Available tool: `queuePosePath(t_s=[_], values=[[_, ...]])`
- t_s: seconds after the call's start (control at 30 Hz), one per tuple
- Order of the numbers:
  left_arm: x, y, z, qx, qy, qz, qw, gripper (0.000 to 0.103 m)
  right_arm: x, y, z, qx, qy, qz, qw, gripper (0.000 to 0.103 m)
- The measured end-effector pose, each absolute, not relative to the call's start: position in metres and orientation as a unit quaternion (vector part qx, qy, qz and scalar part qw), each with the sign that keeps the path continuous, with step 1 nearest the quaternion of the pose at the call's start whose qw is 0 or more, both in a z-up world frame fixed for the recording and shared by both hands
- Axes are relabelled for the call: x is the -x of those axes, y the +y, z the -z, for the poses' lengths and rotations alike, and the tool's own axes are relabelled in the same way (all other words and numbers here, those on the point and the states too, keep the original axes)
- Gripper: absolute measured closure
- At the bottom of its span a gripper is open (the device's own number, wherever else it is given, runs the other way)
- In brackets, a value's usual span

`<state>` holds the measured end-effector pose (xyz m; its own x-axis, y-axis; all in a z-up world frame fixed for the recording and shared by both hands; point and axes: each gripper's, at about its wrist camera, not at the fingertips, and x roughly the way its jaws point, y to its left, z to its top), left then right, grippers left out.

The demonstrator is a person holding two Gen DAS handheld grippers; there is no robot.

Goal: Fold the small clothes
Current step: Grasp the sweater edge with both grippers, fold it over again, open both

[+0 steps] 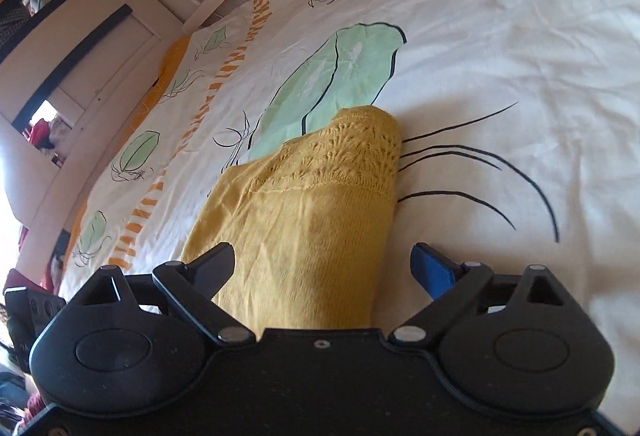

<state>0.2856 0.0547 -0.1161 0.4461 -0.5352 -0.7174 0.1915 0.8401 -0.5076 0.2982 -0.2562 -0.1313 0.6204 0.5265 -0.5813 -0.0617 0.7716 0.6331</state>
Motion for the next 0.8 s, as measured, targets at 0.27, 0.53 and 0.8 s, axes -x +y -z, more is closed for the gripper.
queuePosePath(t_s=[0.27,0.53,0.8], values=[[-0.295,0.059,0.123,0.24,0.487,0.238,0.805,0.025,-0.327,-0.254,0.147,-0.349,0.39,-0.213,0.825,0.001],[-0.293,0.057,0.133,0.287,0.516,0.278,0.758,0.086,-0.332,-0.254,0.15,-0.331,0.42,-0.183,0.825,0.061],[-0.25,0.055,0.113,0.302,0.527,0.313,0.731,0.086,-0.289,-0.262,0.119,-0.329,0.446,-0.157,0.817,0.063]])
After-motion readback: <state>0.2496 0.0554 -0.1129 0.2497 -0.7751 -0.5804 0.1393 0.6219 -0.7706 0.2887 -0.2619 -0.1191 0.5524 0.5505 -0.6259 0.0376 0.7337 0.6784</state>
